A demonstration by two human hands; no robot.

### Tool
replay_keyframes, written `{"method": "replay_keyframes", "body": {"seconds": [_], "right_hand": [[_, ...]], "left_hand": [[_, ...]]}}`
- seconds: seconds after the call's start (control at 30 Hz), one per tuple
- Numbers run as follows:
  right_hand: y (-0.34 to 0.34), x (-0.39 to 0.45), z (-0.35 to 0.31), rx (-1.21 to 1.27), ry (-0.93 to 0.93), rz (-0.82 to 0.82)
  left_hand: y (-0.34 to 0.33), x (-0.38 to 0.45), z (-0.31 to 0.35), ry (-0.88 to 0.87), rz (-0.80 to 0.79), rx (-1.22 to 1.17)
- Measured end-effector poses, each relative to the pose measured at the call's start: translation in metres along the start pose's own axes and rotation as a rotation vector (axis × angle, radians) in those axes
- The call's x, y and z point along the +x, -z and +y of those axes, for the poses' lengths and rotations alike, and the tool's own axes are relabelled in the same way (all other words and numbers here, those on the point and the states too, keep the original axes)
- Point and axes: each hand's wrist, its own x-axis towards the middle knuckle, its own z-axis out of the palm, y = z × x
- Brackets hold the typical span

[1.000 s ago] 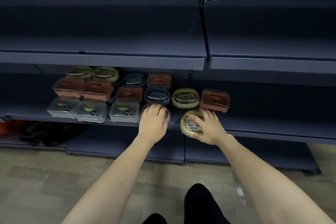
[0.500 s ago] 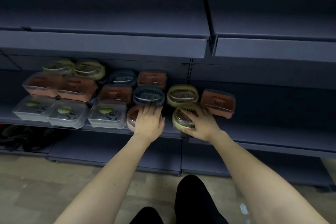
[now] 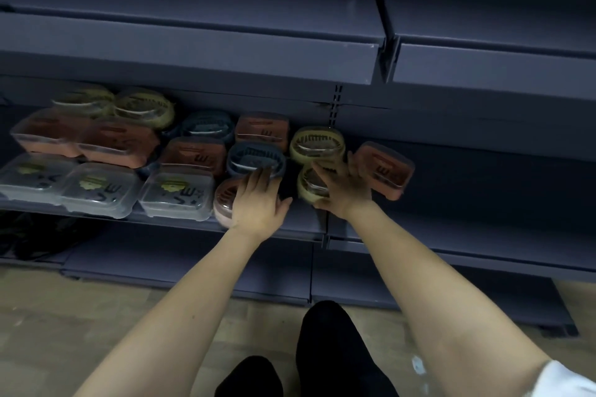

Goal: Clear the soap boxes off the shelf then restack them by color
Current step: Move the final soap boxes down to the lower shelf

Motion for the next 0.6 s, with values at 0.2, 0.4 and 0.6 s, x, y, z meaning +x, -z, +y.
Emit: {"method": "replay_keyframes", "body": {"seconds": [0.2,0.4,0.6], "right_hand": [[0.032,-0.053,-0.036,0.082,0.044,0.069],[0.101,-0.111,-0.077,-0.006,0.059,0.051],[0.137,-0.155,-0.138,-0.014,0.061,0.026]], "left_hand": [[0.058,-0.026,-0.002,0.024,0.001,-0.007],[0.145,-0.062,-0.012,0.061,-0.066,-0.005],[0.203,-0.113,-0.049,0.115,-0.119,-0.006]]}}
